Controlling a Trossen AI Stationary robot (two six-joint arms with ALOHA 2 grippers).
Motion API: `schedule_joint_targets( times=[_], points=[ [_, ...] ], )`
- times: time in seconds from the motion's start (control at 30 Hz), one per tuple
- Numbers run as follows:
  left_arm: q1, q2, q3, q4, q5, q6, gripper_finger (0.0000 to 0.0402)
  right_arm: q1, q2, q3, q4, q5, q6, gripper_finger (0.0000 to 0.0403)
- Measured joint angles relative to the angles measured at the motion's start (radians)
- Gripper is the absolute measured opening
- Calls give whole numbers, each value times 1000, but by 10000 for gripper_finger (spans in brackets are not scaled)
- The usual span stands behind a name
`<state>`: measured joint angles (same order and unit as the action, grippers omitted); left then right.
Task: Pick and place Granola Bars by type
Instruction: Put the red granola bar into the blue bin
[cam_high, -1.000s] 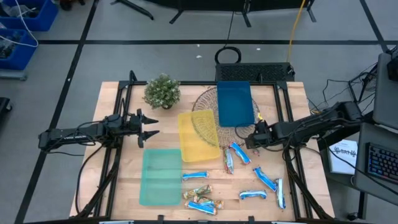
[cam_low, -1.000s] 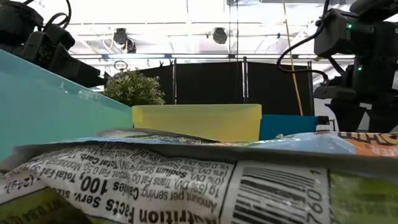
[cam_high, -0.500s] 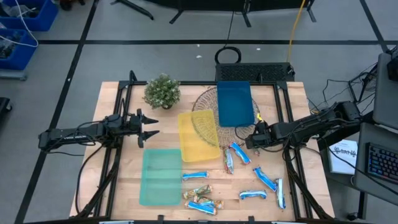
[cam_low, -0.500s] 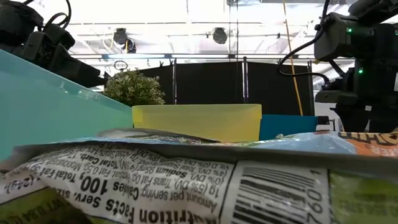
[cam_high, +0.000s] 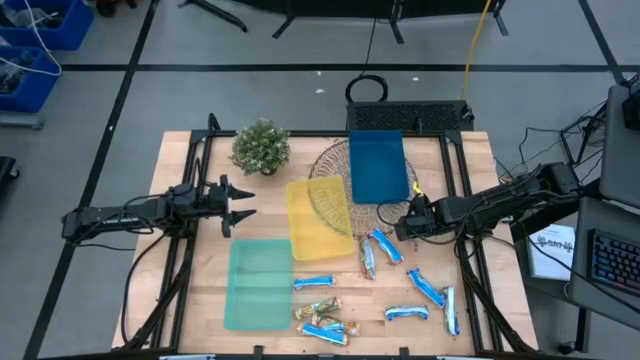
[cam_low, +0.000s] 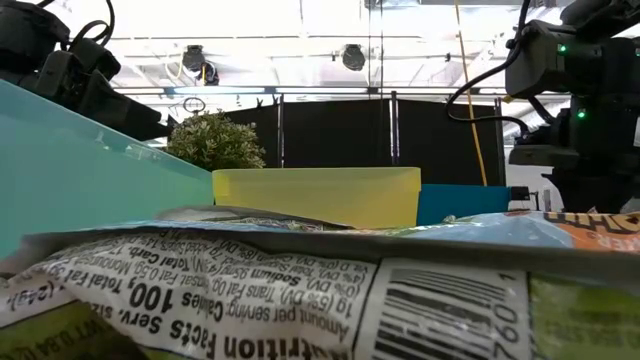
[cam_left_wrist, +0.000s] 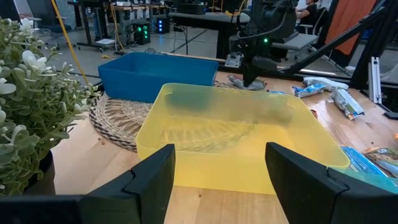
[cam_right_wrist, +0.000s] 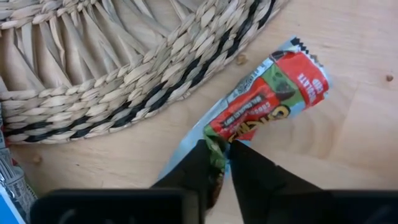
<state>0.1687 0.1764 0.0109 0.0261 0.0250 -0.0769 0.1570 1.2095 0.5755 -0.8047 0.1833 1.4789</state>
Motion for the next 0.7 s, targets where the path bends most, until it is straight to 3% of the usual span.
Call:
schedule_joint_targets(
  times=[0.17, 0.7],
  points=[
    [0, 0, 0, 0, 0, 0, 255, 0, 0, 0, 0, 0, -27, 6],
    [0, 0, 0, 0, 0, 1, 255, 2, 0, 0, 0, -1, -81, 2]
  ],
)
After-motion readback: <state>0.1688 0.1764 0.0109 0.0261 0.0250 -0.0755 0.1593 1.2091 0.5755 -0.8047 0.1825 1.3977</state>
